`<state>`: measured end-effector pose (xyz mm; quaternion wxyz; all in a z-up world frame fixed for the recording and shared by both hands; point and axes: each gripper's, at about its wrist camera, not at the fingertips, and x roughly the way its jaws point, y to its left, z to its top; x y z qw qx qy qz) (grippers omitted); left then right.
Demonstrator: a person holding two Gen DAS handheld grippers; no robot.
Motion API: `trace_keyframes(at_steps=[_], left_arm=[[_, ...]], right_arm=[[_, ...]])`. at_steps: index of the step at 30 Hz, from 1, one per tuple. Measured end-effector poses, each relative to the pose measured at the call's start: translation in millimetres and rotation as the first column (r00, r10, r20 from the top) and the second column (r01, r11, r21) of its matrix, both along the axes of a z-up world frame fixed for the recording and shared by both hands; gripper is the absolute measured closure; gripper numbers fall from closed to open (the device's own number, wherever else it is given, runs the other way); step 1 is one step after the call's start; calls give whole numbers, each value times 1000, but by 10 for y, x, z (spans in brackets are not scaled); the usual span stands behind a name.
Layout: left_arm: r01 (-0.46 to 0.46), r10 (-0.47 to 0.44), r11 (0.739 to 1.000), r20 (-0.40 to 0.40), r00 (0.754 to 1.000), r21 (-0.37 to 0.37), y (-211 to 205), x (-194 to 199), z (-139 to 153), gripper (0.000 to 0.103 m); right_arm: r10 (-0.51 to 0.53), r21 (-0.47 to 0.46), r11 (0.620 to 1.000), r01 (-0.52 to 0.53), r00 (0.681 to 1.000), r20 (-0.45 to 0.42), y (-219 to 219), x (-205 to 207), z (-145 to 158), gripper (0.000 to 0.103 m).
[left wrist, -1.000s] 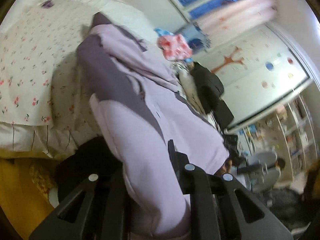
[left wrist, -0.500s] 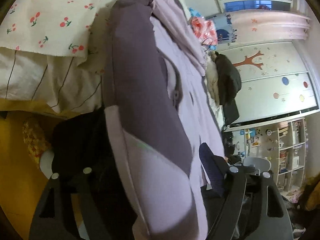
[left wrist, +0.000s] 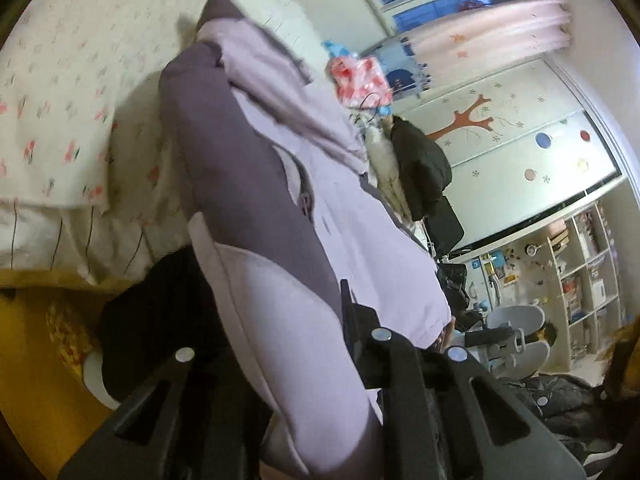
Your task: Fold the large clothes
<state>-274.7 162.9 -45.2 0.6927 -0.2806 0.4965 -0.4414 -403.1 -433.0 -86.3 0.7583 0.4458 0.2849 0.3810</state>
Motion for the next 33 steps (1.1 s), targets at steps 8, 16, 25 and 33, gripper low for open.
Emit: trace_keyframes(at_steps=[8,16,25,33], left_arm=[[-67,64,997,-64,996,-40,133,124,-117,86],[-164,172,977,54,984,-135,63,623,602,86],[-246,277,941,109,955,-231,-104,1466,1089,86],[-330,347,926,71,935,-182,-489,2544,1035,86]], right_arm=[[-8,101,995,2,999,54,-178,91,15,82],[-86,162,985,57,981,175,-306,632,607,81],[-216,169,968,188,961,170,-519,1518,1147,81],[-331,118,938,326,943,22,-762,2609,1171,79]])
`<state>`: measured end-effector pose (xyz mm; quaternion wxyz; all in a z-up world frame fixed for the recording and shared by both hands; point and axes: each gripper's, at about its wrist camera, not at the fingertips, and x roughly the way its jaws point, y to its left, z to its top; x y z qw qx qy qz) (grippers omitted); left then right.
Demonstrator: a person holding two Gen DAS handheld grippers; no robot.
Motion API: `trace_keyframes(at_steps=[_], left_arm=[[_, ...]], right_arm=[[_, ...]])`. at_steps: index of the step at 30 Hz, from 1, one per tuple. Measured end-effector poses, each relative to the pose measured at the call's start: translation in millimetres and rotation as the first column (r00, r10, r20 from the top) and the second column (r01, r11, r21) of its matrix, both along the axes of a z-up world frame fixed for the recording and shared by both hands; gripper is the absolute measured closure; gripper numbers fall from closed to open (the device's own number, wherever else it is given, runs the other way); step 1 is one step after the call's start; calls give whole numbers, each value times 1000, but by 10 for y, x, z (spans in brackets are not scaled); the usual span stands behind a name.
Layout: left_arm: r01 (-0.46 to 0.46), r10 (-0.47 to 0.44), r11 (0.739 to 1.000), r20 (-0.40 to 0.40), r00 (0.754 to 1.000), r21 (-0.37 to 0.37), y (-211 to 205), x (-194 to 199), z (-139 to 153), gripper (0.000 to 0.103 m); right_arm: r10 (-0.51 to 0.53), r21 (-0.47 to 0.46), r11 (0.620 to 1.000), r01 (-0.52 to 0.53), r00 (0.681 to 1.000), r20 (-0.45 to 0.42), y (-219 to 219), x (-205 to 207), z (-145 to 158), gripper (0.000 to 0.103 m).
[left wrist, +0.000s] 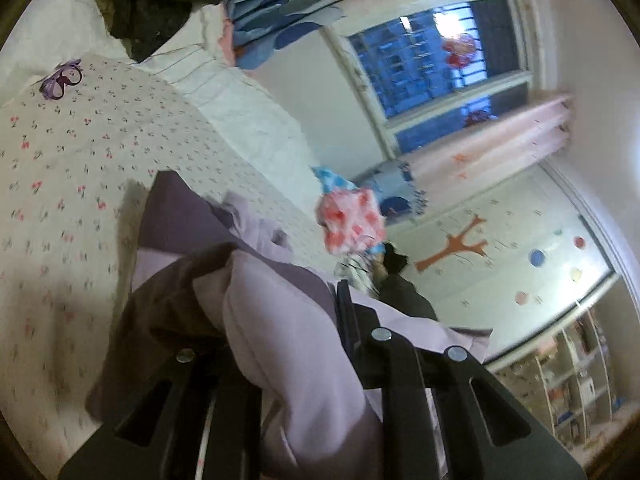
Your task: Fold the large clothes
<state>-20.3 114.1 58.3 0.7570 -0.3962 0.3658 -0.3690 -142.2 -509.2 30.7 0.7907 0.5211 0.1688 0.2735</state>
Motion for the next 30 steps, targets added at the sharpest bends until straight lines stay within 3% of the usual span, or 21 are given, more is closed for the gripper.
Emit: trace_keyframes(at_steps=[5,9,11,12,15,17,19,23,24,27,30], left_arm=[[-87,93,992,-67,993,90,-258,711,-394,86],[-129,163,953,-104,981,275,-528,1139,-962,86],[-124,169,946,-126,978,300,-578,1207,-1193,85],[-131,173,949,-128,977,287,-558,1205,-1267,85],[-107,146,961,-139,979,255,-499,1192,-1278,84],[-78,113,975,-161,980,210,-435,1202,-1214,74],[-77,105,983,-169,980,166,-359,1185,-1117,48],[-155,158,987,-162,974,31,-49,1029,-800,26],[-179,182,983,-146,972,36,8,987,-719,22],[-224,227,973,-56,972,55,92,815,-403,18],[-193,174,964,112,978,185,-249,621,-144,10]], right_arm=[[-77,-48,996,70,983,-165,-109,819,-391,78],[-129,-100,990,101,937,-326,-121,1349,-959,74],[-121,-86,992,98,933,-338,-121,1485,-1135,74],[-111,-79,993,90,940,-323,-119,1504,-1146,72],[-68,-35,998,61,960,-273,-126,1486,-1138,51],[-49,15,998,54,967,-250,-147,1449,-1074,27],[-53,49,997,65,975,-217,-175,1392,-957,11],[-79,25,996,85,978,-194,-183,1204,-668,7],[-83,-3,996,84,978,-192,-170,1146,-595,7],[-115,-214,974,73,976,-186,-7,1038,-331,7],[-164,-507,860,55,971,-173,380,1110,-103,7]])
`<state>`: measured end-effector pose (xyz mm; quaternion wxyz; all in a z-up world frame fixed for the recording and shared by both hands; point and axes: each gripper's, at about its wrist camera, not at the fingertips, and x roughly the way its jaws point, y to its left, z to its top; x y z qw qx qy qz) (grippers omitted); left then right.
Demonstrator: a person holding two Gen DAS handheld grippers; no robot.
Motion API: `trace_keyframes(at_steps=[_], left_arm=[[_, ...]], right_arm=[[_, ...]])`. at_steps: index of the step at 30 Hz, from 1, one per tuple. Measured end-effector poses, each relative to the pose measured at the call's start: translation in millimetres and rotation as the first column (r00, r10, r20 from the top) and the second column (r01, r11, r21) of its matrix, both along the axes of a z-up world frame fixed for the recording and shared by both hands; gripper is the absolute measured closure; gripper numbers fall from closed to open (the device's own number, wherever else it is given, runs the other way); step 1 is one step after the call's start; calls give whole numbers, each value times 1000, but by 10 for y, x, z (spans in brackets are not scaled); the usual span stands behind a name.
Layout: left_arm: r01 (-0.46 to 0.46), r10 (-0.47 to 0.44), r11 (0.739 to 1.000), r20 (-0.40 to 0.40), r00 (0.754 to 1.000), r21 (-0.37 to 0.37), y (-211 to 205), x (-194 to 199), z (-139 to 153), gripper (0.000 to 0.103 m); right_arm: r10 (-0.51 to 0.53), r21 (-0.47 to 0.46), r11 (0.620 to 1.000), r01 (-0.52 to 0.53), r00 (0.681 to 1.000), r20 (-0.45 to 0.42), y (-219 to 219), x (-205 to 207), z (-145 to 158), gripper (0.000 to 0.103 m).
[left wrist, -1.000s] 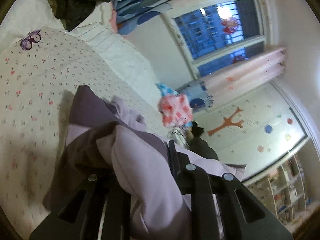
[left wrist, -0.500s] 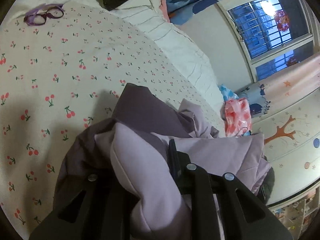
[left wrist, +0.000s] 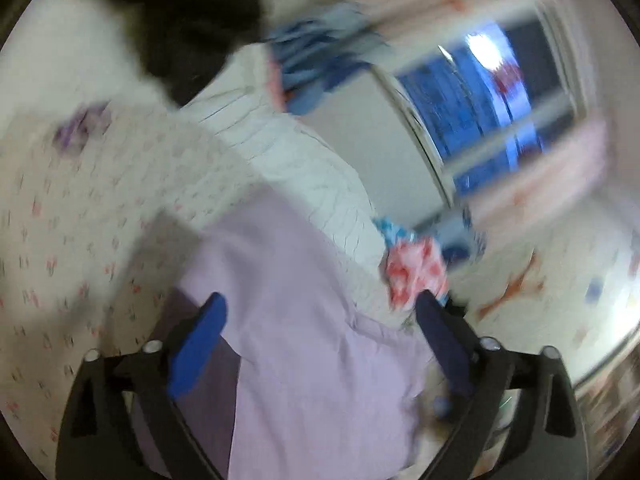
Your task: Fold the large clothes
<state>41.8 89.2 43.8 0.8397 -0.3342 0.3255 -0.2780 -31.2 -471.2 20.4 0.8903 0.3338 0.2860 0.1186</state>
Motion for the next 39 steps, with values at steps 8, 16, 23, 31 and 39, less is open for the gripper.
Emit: trace_keyframes(at_steps=[8,16,23,31,39], left_arm=[[172,-189,908,8,982,383,-1459,519,-374,11],[111,-44,882,-154,987,457,-1652,1607,-1043,12],[58,-47,860,-34,998,507,-1708,1370,-500,13],[142,-39,862,-215,976,487,-1881,1923,-1201,12],[130,-55,839,-155,986,528,-1819,1574,-747,12]], right_arm=[[-115,-427,903,48,984,-134,570,996,-444,7],[-224,-515,856,38,926,-305,442,2186,-1085,6],[-197,-633,773,47,966,-170,712,2216,-709,6],[-225,-560,828,-27,899,-376,433,2861,-1327,6],[-220,-538,843,28,930,-296,352,2514,-853,7]])
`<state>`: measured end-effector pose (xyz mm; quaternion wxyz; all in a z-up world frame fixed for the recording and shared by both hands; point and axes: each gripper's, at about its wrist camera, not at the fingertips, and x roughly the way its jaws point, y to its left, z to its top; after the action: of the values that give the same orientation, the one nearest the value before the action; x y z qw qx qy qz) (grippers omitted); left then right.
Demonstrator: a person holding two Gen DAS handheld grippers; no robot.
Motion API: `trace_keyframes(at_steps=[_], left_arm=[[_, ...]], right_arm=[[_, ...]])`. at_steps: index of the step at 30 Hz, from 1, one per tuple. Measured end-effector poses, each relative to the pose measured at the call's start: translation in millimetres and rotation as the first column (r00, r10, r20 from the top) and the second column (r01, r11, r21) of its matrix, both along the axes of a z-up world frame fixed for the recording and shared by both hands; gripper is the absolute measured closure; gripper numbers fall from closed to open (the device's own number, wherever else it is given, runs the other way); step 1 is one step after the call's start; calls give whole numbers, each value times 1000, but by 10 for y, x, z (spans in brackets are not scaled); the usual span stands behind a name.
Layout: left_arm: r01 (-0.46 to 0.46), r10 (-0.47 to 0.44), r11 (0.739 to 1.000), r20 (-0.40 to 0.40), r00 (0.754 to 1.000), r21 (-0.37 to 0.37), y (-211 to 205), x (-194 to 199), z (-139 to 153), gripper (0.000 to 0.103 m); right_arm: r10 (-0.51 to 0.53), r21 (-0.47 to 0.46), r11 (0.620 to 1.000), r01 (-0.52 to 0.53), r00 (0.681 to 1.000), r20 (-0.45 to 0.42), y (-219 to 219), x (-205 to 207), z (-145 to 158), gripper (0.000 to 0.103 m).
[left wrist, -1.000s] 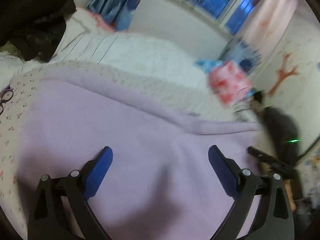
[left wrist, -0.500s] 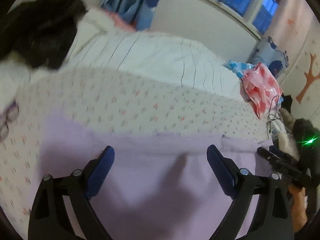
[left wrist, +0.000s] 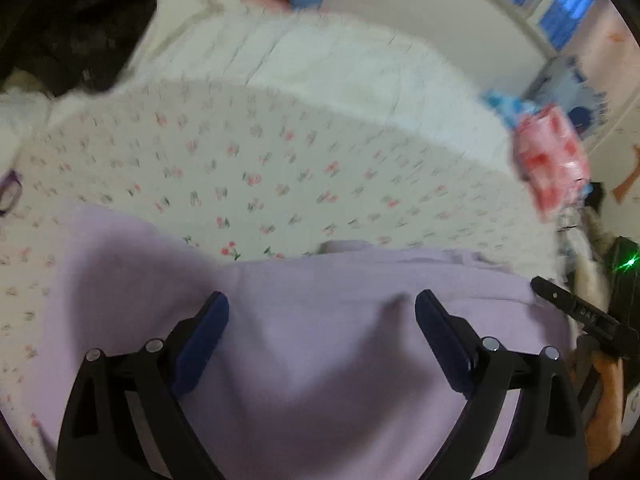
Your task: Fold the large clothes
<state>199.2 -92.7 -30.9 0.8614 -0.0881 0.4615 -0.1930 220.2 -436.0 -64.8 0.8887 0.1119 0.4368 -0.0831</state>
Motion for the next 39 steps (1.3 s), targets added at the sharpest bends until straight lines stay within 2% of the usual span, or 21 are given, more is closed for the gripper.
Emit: trace_keyframes(at_steps=[2,3,4,5,6,10,13,14,16,19,21,22,23,25,27,31,32,33,35,37,39], left_arm=[[11,-15,999,76,997,54,17,-161,64,11],[15,-21,997,78,997,77,23,-166,-14,10],[18,-22,996,50,999,84,40,-139,-159,10],[21,-22,999,9,1000,37,93,-98,-305,10],[5,-5,1000,12,1000,-9,152,-76,-376,10],[-6,7,999,7,1000,-40,170,10,-495,10],[17,-17,1000,-7,1000,-2,179,-39,-391,11],[6,-6,1000,1,1000,0,214,-103,-302,11],[-12,15,998,42,999,-65,388,-362,-41,10],[-10,19,997,133,991,-70,566,-766,143,7],[-18,23,999,144,989,-37,616,-897,-9,7],[-18,24,999,117,993,-50,647,-886,-170,7],[-11,22,994,96,995,-107,692,-875,-378,7],[-22,36,995,138,990,-100,672,-883,-473,7],[-23,31,997,125,992,-72,613,-817,-500,7],[-17,19,999,74,997,-31,702,-828,-292,10],[-30,38,995,85,996,-93,888,-951,-110,10],[-41,55,990,101,993,-135,1033,-1054,6,10],[-56,83,978,127,988,-201,1398,-1347,228,10],[-63,93,963,103,990,-263,1780,-1677,289,10],[-89,104,945,31,994,-314,2071,-1961,183,9]], right_arm=[[5,-83,997,-2,999,45,-22,-167,37,7],[-7,-111,994,10,1000,23,-94,-190,-107,7],[-13,-73,997,12,1000,-9,-170,-192,-264,7],[-6,26,1000,7,1000,-4,-267,-188,-417,7],[-12,46,999,11,1000,25,-297,-171,-438,7],[-11,108,994,7,999,37,-413,-43,-538,7],[-1,131,991,-3,1000,31,-461,-125,-380,7],[-19,128,992,12,998,57,-436,-252,-227,7],[5,134,991,-25,989,150,-349,-593,121,7],[47,32,998,-56,968,245,-134,-1050,274,7],[39,-26,999,-34,974,225,-110,-1133,41,7],[22,-7,1000,-21,983,180,-163,-1092,-249,6],[20,43,999,-28,981,191,-220,-1083,-424,6],[4,55,998,-18,971,237,-253,-1114,-428,6],[3,61,998,-18,972,235,-271,-1093,-433,6],[7,44,999,-12,993,120,-220,-1050,-265,6],[6,49,999,-13,991,132,-193,-1149,-156,6],[19,90,995,-37,981,196,-150,-1353,38,6],[37,116,991,-67,968,248,-59,-1734,213,6],[43,171,981,-87,968,248,-68,-2078,231,6],[17,230,971,-67,977,213,-133,-2379,119,6]])
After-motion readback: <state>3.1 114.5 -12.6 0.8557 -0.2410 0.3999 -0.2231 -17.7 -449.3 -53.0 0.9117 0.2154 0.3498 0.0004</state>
